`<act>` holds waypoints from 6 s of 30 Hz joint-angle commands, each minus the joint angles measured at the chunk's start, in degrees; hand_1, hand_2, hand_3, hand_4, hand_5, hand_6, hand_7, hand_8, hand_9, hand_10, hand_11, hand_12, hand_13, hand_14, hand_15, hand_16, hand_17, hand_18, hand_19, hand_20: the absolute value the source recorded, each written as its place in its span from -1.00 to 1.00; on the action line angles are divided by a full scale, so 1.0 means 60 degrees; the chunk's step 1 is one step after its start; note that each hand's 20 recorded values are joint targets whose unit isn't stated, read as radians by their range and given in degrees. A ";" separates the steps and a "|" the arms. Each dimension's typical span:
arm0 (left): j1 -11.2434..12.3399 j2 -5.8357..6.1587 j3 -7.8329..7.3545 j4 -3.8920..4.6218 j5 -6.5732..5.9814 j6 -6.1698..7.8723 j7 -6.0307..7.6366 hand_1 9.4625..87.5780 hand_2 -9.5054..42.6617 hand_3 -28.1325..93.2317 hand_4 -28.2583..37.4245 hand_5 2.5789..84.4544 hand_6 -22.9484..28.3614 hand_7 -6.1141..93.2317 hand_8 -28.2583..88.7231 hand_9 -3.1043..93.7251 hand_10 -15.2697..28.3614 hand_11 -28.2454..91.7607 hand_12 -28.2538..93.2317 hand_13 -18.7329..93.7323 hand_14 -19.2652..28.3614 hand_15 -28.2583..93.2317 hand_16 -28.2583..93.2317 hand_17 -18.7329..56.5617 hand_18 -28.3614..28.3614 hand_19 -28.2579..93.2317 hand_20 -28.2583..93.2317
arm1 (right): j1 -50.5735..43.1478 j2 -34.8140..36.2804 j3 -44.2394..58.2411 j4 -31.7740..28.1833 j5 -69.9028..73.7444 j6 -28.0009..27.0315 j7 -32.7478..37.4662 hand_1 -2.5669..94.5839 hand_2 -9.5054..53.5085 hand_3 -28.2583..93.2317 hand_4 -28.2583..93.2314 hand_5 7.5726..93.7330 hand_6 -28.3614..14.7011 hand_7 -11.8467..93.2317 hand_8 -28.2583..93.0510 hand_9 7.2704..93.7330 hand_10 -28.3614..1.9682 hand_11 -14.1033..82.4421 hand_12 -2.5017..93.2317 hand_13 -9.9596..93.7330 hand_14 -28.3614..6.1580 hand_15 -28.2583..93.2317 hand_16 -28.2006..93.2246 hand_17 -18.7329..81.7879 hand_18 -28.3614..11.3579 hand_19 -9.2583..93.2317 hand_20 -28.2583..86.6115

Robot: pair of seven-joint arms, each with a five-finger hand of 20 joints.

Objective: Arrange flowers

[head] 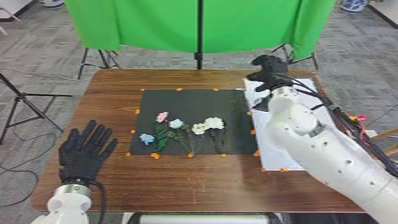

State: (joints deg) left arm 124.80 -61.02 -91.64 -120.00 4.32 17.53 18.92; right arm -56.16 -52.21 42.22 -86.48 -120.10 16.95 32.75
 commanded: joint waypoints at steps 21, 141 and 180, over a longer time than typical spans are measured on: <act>0.0325 -0.0115 -0.0124 0.0157 0.0224 -0.0913 0.0101 -0.64 -0.02 0.59 -1.00 -0.06 0.07 -0.54 -0.71 -0.19 0.28 -0.18 -0.38 -0.18 0.34 0.02 -0.62 -0.61 0.43 -0.08 -0.33 | 0.0020 0.0128 0.1348 0.2296 -0.0102 -0.5222 -0.0004 -0.10 -0.74 0.78 -0.98 0.22 0.49 -0.39 -0.75 -0.44 -0.35 -0.53 -0.73 -0.44 -0.45 0.02 -0.43 -0.22 -0.69 0.11 -0.29; 0.0740 0.0080 -0.0742 -0.0049 -0.0035 -0.0290 -0.0023 -0.49 -0.13 0.65 -1.00 -0.04 0.09 -0.52 -0.72 -0.19 0.30 -0.15 -0.38 -0.18 0.34 0.03 -0.62 -0.62 0.44 -0.06 -0.32 | -0.3652 0.0468 0.1271 -0.4101 0.1336 -0.3167 0.0757 0.52 -1.00 0.61 -0.98 0.77 -0.06 -0.53 -0.38 0.25 -0.26 -0.34 0.00 0.16 0.17 0.36 0.17 0.33 0.80 0.99 -0.82; 0.0828 0.0003 -0.0783 -0.0028 -0.0053 -0.0544 0.0048 -0.52 -0.14 0.66 -1.00 -0.04 0.10 -0.51 -0.73 -0.20 0.31 -0.13 -0.39 -0.18 0.35 0.05 -0.64 -0.61 0.44 -0.06 -0.34 | -0.4825 0.1123 0.3317 -0.4529 0.0800 -0.1422 -0.0774 -0.42 -0.90 0.69 -0.89 -0.50 -0.17 -0.59 -0.66 -0.59 -0.91 -0.56 -0.59 -0.55 -0.79 0.08 -0.44 -0.33 -0.77 0.19 -0.42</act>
State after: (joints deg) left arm 128.59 -60.69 -96.20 -120.69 3.87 15.19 19.16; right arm -82.08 -46.92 53.31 -115.28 -120.06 1.45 34.19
